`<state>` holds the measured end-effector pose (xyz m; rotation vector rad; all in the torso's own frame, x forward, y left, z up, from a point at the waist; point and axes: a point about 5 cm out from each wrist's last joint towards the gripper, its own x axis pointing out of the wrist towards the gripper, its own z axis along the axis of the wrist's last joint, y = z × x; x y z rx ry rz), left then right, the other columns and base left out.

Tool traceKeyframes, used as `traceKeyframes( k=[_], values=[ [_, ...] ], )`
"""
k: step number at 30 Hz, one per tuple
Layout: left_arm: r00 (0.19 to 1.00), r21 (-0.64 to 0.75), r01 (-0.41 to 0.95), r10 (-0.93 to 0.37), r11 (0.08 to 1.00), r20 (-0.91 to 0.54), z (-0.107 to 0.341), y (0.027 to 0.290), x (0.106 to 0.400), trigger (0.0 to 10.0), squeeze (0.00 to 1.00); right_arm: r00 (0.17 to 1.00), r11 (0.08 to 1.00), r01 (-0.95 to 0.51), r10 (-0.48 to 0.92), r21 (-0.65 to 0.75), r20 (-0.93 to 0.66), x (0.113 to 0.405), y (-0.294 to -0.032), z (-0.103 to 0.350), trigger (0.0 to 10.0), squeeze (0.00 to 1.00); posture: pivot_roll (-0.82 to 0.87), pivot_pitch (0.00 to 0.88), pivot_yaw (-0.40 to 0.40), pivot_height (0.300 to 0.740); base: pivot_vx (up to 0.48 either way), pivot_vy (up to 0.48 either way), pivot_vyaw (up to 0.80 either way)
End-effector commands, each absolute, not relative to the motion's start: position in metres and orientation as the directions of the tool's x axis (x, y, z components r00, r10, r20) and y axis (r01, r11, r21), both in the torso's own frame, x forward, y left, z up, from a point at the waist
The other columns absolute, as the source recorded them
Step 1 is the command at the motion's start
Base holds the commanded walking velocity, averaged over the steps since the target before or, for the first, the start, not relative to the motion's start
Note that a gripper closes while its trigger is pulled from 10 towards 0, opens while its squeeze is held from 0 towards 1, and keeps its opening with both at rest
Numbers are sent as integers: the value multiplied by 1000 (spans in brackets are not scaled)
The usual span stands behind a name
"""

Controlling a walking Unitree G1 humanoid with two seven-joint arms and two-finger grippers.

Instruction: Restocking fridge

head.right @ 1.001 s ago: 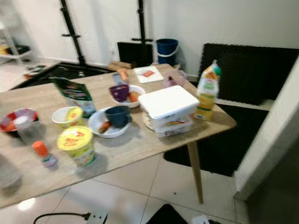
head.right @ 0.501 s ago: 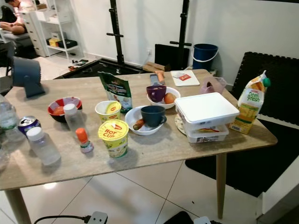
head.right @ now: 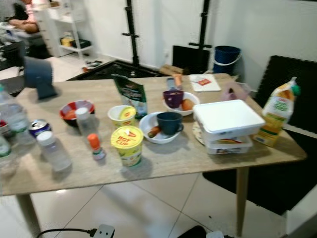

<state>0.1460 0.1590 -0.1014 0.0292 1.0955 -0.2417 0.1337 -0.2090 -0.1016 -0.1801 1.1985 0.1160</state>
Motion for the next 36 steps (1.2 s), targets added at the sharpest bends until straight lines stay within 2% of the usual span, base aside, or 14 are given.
traceKeyframes(
  k=[1, 6, 32, 36],
  values=[
    [437, -94, 217, -183, 972, -881, -101, 158, 147, 10000, 0, 361, 979, -186, -5, -77, -932, 134, -209, -102, 10000, 0, -30, 13, 3, 740, 0, 0, 800],
    [435, -92, 216, -180, 972, -882, -101, 158, 147, 10000, 0, 362, 979, -187, -8, -81, -932, 134, -209, -102, 10000, 0, -31, 11, 2, 740, 0, 0, 713],
    [437, -73, 222, -166, 972, -884, -101, 159, 148, 10000, 0, 362, 975, -201, -15, -94, -932, 136, -211, -101, 10000, 0, -29, 6, 0, 740, 0, 0, 0],
    [436, -65, 213, -154, 975, -887, -102, 160, 146, 10000, 0, 358, 971, -216, -20, -103, -934, 135, -211, -101, 10000, 0, -26, 10, 0, 740, 0, 0, 800]
  ],
)
